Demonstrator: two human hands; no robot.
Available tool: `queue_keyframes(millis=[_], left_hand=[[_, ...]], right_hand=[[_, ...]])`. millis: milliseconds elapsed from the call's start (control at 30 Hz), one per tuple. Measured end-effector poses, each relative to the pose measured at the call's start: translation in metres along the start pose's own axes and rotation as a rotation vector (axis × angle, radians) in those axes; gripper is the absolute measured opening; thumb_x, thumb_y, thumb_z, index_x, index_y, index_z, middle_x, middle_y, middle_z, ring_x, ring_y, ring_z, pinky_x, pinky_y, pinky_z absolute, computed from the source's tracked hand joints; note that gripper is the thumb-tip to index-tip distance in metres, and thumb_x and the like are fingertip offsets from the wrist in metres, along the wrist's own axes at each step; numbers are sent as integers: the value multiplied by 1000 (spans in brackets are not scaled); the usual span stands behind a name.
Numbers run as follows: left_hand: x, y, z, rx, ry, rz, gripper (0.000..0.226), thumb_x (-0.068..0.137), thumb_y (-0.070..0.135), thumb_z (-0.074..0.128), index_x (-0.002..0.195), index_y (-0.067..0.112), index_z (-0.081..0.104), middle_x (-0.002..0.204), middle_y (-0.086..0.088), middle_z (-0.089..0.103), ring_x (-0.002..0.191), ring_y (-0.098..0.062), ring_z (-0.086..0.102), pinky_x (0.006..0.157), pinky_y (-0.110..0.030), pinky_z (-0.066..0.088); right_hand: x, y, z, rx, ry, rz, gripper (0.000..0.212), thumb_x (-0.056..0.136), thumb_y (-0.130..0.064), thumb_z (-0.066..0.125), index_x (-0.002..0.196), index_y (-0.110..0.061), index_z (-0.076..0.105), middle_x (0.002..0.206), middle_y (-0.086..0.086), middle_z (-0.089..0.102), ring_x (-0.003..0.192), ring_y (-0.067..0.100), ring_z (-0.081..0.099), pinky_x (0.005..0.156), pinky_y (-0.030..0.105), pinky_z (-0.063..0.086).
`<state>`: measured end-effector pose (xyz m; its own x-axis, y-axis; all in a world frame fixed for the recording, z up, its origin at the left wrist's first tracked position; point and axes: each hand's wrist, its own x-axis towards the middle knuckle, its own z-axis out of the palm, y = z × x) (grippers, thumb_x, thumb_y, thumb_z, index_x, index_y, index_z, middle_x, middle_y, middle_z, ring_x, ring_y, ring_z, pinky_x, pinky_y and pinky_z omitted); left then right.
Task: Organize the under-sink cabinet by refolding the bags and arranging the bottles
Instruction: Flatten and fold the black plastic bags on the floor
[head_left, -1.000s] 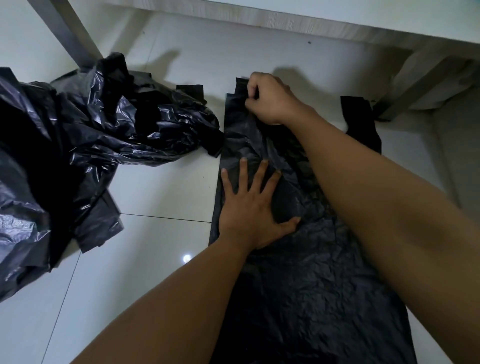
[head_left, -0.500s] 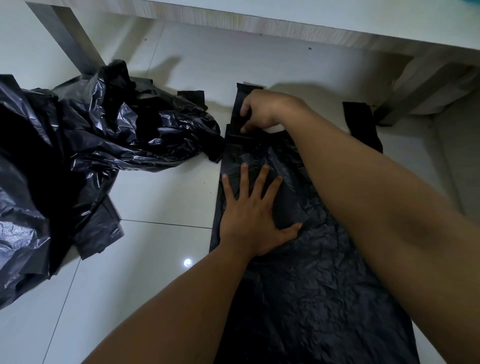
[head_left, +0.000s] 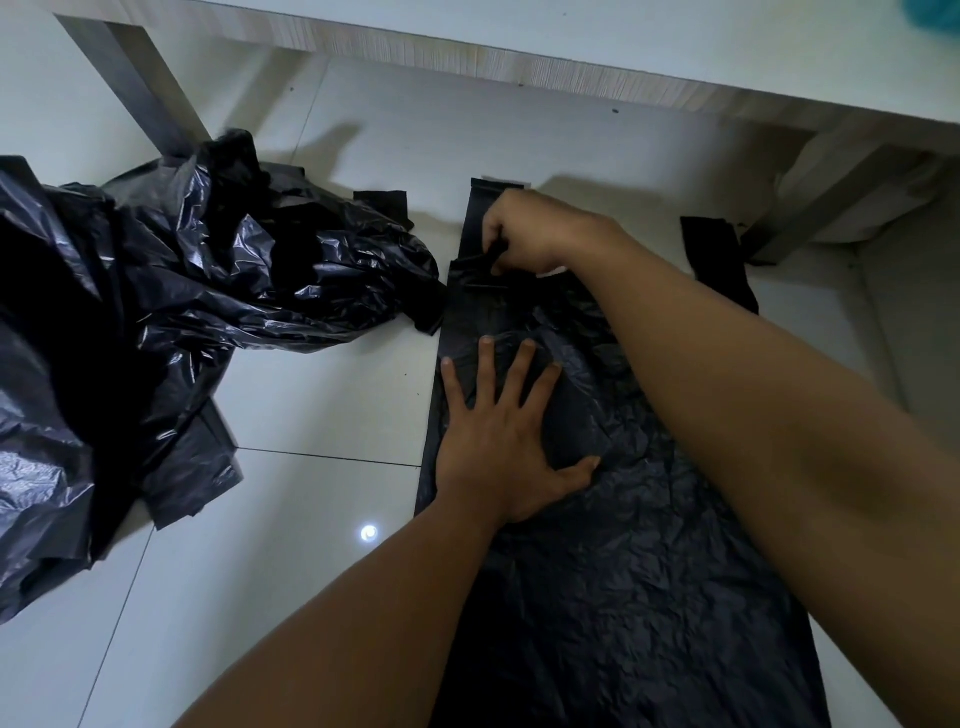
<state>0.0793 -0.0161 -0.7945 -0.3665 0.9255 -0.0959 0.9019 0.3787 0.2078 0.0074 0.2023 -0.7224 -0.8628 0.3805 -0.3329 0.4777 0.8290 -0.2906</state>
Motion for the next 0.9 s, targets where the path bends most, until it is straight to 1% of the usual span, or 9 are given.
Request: queue_keyframes(millis=[133, 233, 333, 433, 500, 600, 733, 833, 900], left_hand=[[0, 0, 0, 7, -4, 1, 108, 74, 95, 20, 160, 32, 7, 169, 0, -6, 151, -37, -22, 113, -70, -9], [0, 0, 0, -5, -9, -4, 108, 74, 96, 20, 160, 33, 6, 169, 0, -6, 150, -37, -24, 113, -70, -10], [0, 1, 0, -5, -15, -1, 108, 73, 96, 20, 160, 32, 5, 169, 0, -7, 150, -37, -25, 113, -70, -11], [1, 0, -1, 1, -19, 2, 108, 74, 95, 21, 160, 31, 5, 169, -1, -7, 150, -37, -24, 113, -70, -12], [1, 0, 0, 3, -23, 1, 108, 74, 94, 21, 160, 31, 7, 169, -1, -7, 150, -37, -24, 113, -70, -12], [1, 0, 1, 7, -29, 3, 108, 74, 95, 20, 160, 31, 5, 169, -1, -9, 149, -37, -27, 113, -69, -12], [1, 0, 0, -16, -20, 2, 108, 74, 95, 23, 160, 32, 5, 169, 0, -9, 150, -36, -25, 113, -69, -12], [1, 0, 0, -15, -32, 2, 108, 74, 95, 22, 160, 32, 3, 168, 0, -11, 149, -36, -27, 113, -69, -13], [1, -1, 0, -6, -41, 4, 108, 74, 95, 20, 160, 32, 1, 168, 0, -12, 149, -36, -28, 113, -69, -12]], right_hand=[[11, 1, -24, 128, 186, 38, 15, 84, -20, 78, 94, -25, 68, 106, 0, 67, 102, 23, 64, 91, 35, 51], [20, 0, -29, 136, 504, 146, 33, 91, -25, 67, 122, -32, 59, 129, -3, 59, 124, 22, 52, 110, 47, 34], [6, -1, -14, 100, 675, 120, 41, 94, -28, 60, 134, -29, 52, 136, -1, 51, 130, 23, 44, 105, 48, 29], [-14, 0, 18, 101, 452, -96, 22, 93, -31, 59, 113, -23, 64, 112, 0, 58, 110, 23, 55, 95, 43, 33], [-22, 2, 41, -49, 290, -171, 24, 94, -37, 59, 112, -23, 66, 112, 0, 58, 112, 22, 54, 95, 44, 32], [-15, 8, 57, -131, 316, -105, 41, 98, -44, 53, 134, -25, 58, 134, -1, 53, 130, 22, 43, 101, 48, 27], [4, 12, 52, -82, 330, 57, 60, 103, -46, 40, 157, -26, 24, 165, -2, 15, 152, 29, 10, 113, 68, 5], [0, 8, 48, -37, 539, 52, 44, 100, -37, 44, 141, -23, 48, 147, 2, 42, 137, 27, 34, 107, 58, 24], [-7, 2, 51, -100, 538, -15, 31, 98, -38, 47, 121, -23, 62, 125, 0, 54, 121, 24, 45, 95, 46, 28]])
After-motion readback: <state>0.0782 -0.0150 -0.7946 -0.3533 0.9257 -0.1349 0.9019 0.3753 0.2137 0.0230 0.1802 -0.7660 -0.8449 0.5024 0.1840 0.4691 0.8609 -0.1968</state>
